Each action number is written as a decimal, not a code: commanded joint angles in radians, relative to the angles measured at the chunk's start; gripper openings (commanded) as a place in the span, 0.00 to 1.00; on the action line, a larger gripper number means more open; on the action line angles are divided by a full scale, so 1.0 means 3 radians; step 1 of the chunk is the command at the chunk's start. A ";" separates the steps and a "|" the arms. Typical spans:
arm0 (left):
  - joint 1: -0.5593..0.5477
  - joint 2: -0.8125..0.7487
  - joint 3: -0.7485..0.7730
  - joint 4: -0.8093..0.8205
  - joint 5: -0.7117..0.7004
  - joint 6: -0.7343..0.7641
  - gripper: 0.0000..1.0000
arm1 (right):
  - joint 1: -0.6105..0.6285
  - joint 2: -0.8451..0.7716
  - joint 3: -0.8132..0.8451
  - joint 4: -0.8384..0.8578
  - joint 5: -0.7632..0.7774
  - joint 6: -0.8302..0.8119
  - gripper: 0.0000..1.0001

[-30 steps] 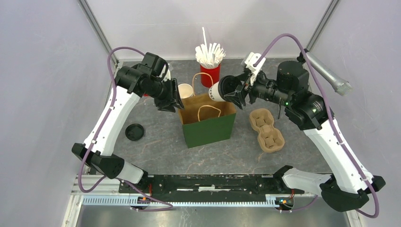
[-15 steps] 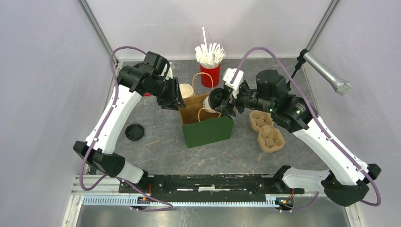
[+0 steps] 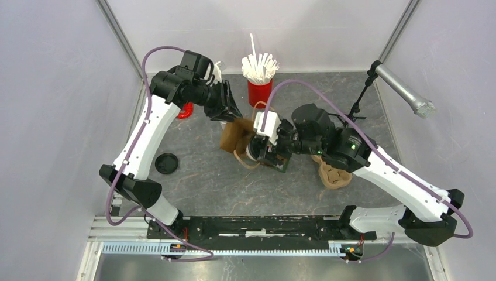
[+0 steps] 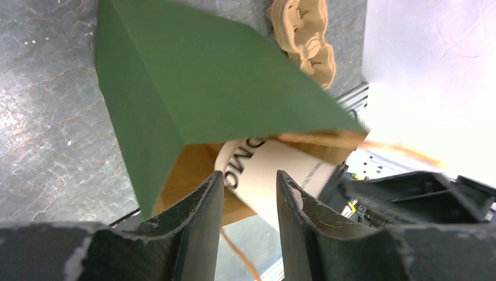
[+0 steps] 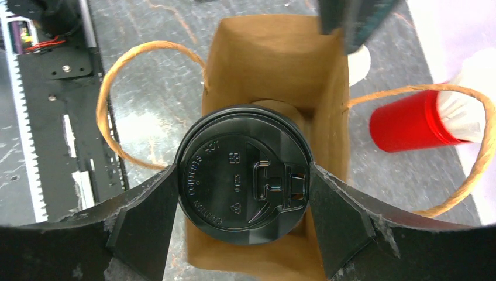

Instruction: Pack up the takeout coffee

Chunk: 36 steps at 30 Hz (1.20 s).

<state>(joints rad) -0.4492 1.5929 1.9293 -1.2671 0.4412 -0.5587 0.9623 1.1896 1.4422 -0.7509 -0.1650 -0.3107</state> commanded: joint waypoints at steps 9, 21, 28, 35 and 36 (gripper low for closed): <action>0.0002 -0.0460 -0.0300 -0.0404 -0.0290 0.0291 0.56 | 0.0418 0.0044 -0.0104 0.0150 0.0360 0.0162 0.65; 0.0004 -0.0823 -0.0622 -0.0541 -0.0360 0.0363 0.72 | 0.0479 0.0001 -0.0231 0.0082 0.0530 0.0090 0.64; 0.0000 -0.1022 -0.0775 -0.0359 -0.0019 0.0064 0.75 | 0.0510 0.0023 -0.0273 0.0263 0.0694 -0.0041 0.64; 0.0002 -0.1329 -0.1227 -0.0048 0.0198 -0.0259 0.77 | 0.0511 0.0037 -0.0359 0.0568 0.0848 -0.0083 0.64; 0.0000 -0.1375 -0.1325 -0.0010 0.0146 -0.0305 0.76 | 0.0507 0.0038 -0.0377 0.0606 0.0849 -0.0073 0.64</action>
<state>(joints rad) -0.4492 1.2377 1.6157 -1.3510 0.4355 -0.5602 1.1107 1.2060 1.3449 -0.6704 0.0536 -0.3202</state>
